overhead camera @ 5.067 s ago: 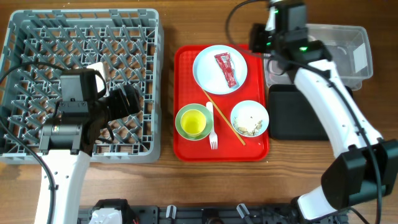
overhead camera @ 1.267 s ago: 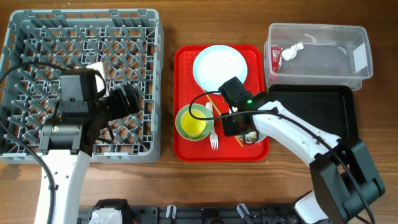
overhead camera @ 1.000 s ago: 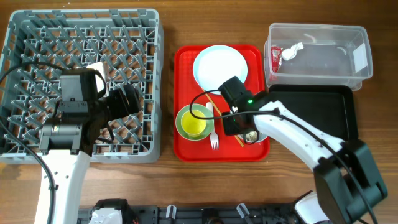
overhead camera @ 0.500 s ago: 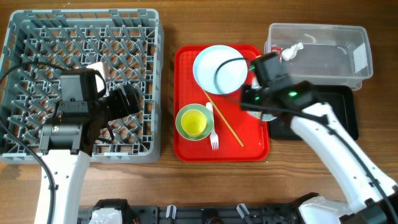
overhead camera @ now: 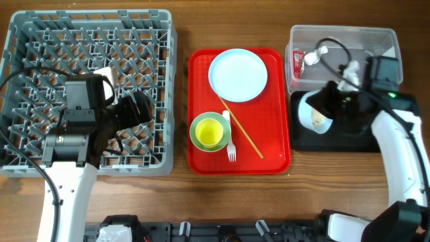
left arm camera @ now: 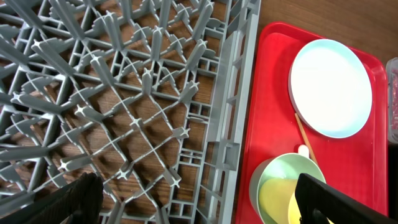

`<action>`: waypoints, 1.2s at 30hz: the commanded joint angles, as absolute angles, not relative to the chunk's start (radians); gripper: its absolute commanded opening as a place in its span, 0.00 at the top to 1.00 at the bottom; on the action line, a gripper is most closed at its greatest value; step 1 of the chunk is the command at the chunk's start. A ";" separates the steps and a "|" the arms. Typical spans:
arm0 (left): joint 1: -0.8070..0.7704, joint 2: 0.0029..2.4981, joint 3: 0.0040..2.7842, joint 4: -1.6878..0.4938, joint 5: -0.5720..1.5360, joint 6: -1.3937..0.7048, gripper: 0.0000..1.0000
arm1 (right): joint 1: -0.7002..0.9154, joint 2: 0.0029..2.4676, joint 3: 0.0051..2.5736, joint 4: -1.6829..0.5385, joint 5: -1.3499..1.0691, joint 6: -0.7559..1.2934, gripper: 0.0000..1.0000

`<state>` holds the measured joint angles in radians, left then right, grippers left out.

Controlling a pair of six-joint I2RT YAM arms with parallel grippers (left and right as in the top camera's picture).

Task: Sort waste into correct bins and load items into the dishwasher rack
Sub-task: 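Tip the blue bowl over the black tray to dump the rice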

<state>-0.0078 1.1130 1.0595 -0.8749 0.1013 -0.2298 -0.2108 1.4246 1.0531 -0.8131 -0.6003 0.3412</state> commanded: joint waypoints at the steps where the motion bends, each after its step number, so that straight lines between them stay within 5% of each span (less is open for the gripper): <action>1: -0.004 1.109 1.077 -0.873 0.092 -0.217 0.00 | -0.324 1.437 0.996 -0.776 -0.840 0.282 0.96; 22: -0.004 1.109 1.077 -0.873 0.092 -0.217 0.00 | -0.598 1.692 0.934 -0.498 -1.551 0.461 0.96; 36: -0.004 1.109 1.077 -0.873 0.092 -0.217 0.00 | -0.748 1.692 0.934 -0.381 -1.595 0.704 0.96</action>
